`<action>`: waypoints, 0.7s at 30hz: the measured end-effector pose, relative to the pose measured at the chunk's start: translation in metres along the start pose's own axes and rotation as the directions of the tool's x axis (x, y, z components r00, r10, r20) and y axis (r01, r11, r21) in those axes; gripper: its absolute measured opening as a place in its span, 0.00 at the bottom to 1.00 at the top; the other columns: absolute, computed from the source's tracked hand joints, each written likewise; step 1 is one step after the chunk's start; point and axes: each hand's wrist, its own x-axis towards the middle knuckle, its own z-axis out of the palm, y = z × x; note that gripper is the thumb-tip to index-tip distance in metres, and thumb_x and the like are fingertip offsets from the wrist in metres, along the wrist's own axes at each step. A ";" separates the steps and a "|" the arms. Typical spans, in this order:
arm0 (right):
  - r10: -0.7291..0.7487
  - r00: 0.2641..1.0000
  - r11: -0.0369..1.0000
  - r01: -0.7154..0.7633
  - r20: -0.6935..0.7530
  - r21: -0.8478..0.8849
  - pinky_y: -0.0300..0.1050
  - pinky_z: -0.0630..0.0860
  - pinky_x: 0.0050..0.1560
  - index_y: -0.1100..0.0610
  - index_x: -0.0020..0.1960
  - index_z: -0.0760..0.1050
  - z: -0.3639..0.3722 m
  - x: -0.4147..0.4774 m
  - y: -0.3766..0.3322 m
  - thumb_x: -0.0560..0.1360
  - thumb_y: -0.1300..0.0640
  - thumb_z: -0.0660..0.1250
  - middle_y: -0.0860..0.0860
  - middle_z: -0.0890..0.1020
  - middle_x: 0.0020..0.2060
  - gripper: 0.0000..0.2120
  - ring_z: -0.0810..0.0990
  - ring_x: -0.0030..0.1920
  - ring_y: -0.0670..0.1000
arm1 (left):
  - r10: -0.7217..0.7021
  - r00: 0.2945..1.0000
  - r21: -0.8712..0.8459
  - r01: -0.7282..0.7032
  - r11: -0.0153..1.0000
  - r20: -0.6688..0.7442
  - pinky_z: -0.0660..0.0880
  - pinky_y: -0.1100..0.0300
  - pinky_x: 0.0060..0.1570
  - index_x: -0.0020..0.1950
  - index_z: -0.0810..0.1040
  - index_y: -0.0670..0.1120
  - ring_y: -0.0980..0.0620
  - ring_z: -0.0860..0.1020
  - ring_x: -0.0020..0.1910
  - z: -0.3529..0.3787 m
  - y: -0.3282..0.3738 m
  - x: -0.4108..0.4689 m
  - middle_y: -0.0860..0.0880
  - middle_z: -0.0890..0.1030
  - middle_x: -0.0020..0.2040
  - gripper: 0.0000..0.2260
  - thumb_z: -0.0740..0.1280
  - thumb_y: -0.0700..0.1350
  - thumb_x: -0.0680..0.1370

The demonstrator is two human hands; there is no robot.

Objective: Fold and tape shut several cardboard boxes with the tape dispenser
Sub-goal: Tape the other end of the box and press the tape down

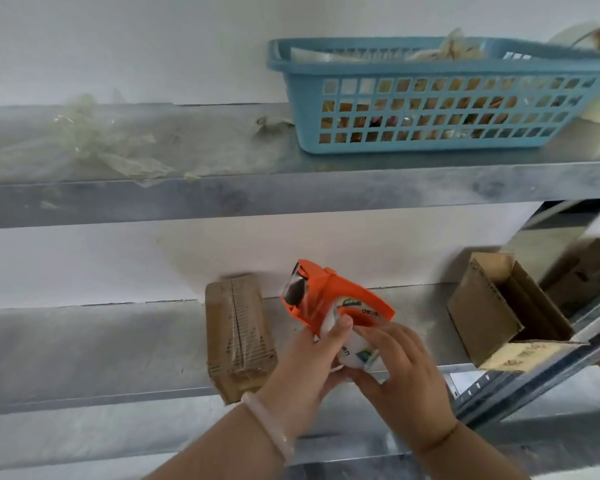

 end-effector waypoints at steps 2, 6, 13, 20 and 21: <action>-0.048 0.999 0.999 0.048 -0.001 -0.005 0.43 0.74 0.60 0.52 0.62 0.73 0.000 -0.003 -0.004 0.72 0.45 0.71 0.51 0.81 0.51 0.21 0.76 0.56 0.52 | 0.040 0.998 -0.056 -0.042 0.998 -0.046 0.76 0.40 0.59 0.62 0.77 0.43 0.40 0.82 0.54 0.003 0.002 0.001 0.40 0.83 0.54 0.17 0.69 0.50 0.77; -0.168 0.984 0.986 0.167 0.062 0.028 0.52 0.75 0.61 0.53 0.65 0.75 -0.006 -0.008 -0.006 0.78 0.45 0.65 0.49 0.80 0.58 0.19 0.77 0.62 0.51 | 0.042 0.992 0.073 -0.034 0.997 -0.119 0.77 0.38 0.57 0.59 0.79 0.44 0.42 0.83 0.52 -0.009 0.005 0.006 0.40 0.84 0.52 0.16 0.71 0.48 0.73; 0.678 0.688 0.463 -0.673 0.259 0.577 0.41 0.75 0.56 0.39 0.67 0.68 -0.029 0.037 -0.012 0.83 0.49 0.56 0.43 0.78 0.58 0.14 0.78 0.59 0.47 | -0.028 0.999 0.019 0.028 0.999 -0.026 0.75 0.43 0.61 0.64 0.76 0.40 0.41 0.80 0.58 -0.033 0.011 -0.001 0.39 0.82 0.58 0.13 0.64 0.42 0.81; 0.174 0.499 -0.425 -0.740 0.849 0.522 0.52 0.81 0.45 0.63 0.59 0.79 -0.029 0.046 -0.022 0.80 0.54 0.62 0.59 0.82 0.44 0.16 0.83 0.40 0.55 | -0.015 0.991 -0.024 0.018 1.000 0.133 0.79 0.49 0.55 0.58 0.81 0.39 0.42 0.81 0.53 -0.042 0.014 -0.008 0.37 0.82 0.54 0.16 0.65 0.47 0.76; 0.131 0.536 -0.476 -0.704 0.834 0.528 0.51 0.82 0.46 0.62 0.59 0.80 -0.027 0.044 -0.023 0.78 0.53 0.66 0.58 0.84 0.45 0.16 0.84 0.40 0.54 | -0.025 0.985 -0.036 0.031 0.999 0.171 0.79 0.51 0.54 0.57 0.82 0.40 0.43 0.81 0.54 -0.043 0.014 -0.008 0.37 0.82 0.56 0.15 0.66 0.48 0.76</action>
